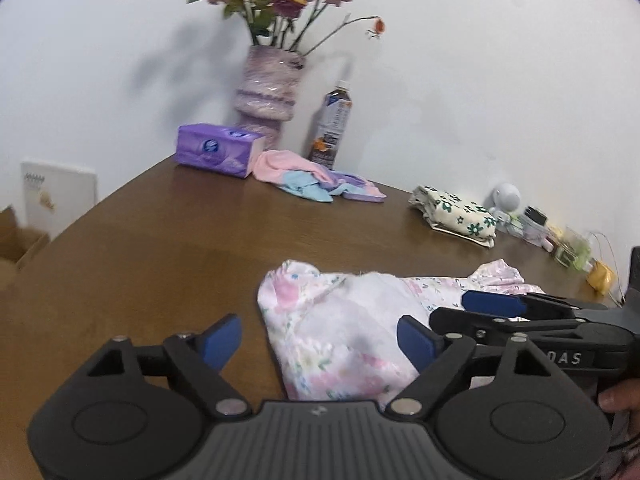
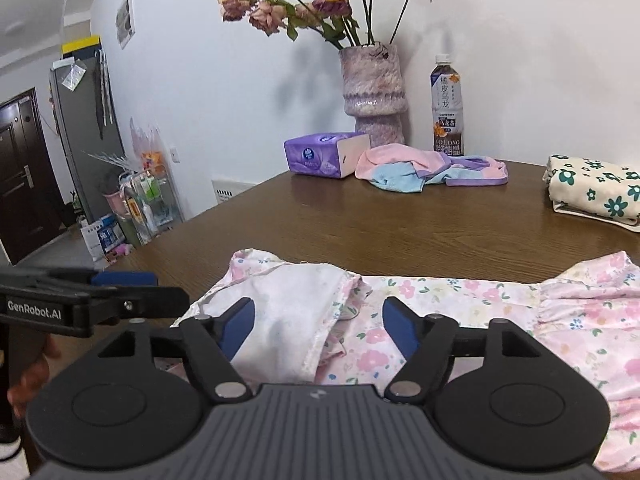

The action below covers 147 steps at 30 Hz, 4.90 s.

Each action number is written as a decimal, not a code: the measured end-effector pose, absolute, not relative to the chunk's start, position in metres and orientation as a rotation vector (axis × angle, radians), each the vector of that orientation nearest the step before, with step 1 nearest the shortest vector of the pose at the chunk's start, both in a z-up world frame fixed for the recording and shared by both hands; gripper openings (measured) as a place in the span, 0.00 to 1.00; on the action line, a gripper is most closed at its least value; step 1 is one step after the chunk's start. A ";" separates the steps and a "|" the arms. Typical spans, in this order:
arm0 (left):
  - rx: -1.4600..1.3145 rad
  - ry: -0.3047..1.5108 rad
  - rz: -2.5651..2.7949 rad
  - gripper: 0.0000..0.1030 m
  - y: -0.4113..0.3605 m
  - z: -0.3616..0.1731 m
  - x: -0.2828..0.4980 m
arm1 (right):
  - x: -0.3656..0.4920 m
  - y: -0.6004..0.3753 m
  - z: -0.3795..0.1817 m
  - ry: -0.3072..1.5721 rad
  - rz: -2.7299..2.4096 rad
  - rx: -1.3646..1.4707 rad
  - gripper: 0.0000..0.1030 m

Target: Fold clothes

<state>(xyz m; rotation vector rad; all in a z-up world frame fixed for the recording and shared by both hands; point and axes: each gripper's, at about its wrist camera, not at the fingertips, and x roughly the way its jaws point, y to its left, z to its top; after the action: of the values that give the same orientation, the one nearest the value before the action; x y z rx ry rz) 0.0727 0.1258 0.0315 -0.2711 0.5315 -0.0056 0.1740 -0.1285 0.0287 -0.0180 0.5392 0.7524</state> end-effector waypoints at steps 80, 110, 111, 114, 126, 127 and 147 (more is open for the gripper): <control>1.013 0.428 0.167 0.06 -0.086 0.019 0.126 | 0.168 -0.217 0.023 0.551 0.662 -0.019 0.76; 0.679 0.404 -0.060 0.06 -0.064 0.045 0.128 | 0.256 -0.147 0.009 0.713 0.809 -0.093 0.13; 0.705 0.409 -0.071 0.06 -0.071 0.041 0.130 | 0.251 -0.154 0.011 0.709 0.803 -0.083 0.13; 0.794 0.431 -0.104 0.06 -0.092 0.025 0.134 | 0.246 -0.172 0.014 0.705 0.787 -0.049 0.13; 0.705 0.504 -0.195 0.24 -0.109 0.008 0.136 | 0.243 -0.217 0.020 0.682 0.692 0.051 0.12; 0.657 0.492 -0.202 0.26 -0.103 0.015 0.129 | 0.241 -0.219 0.021 0.674 0.691 0.060 0.12; 0.281 0.424 -0.316 0.43 -0.028 0.053 0.082 | 0.225 -0.205 0.026 0.626 0.653 0.116 0.28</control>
<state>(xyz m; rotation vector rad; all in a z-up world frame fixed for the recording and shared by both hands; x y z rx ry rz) 0.0821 -0.0280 0.0528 0.2814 0.4243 -0.3156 0.2254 -0.2053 0.0260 0.1165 0.6261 0.6530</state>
